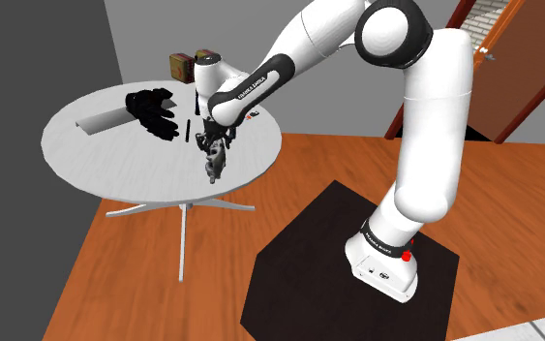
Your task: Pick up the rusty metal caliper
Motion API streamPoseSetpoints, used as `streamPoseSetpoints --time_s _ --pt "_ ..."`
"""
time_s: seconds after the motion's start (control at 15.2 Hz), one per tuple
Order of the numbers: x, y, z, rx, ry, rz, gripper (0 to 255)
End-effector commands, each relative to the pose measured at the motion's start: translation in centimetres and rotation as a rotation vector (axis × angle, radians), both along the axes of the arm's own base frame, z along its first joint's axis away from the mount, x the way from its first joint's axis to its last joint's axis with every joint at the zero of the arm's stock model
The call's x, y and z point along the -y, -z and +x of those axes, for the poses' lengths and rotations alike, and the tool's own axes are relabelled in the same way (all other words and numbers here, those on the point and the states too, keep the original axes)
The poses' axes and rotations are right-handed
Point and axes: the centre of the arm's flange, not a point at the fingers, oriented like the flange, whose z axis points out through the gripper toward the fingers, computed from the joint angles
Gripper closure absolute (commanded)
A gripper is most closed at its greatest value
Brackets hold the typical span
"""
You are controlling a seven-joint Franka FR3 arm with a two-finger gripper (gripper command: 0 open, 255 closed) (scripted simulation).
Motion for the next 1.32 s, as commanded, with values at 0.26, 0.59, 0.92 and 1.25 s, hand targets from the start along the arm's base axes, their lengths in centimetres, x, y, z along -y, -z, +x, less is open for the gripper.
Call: streamPoseSetpoints --time_s 0.26,0.59,0.92,1.25 --pt "0.1 0.1 0.0 -0.001 0.0 0.0 255" --pt "0.0 -1.9 0.0 -0.001 0.0 0.0 255" --pt "0.0 -4.6 0.0 -0.001 0.0 0.0 255" --pt "0.0 -7.2 0.0 -0.001 0.0 0.0 255"
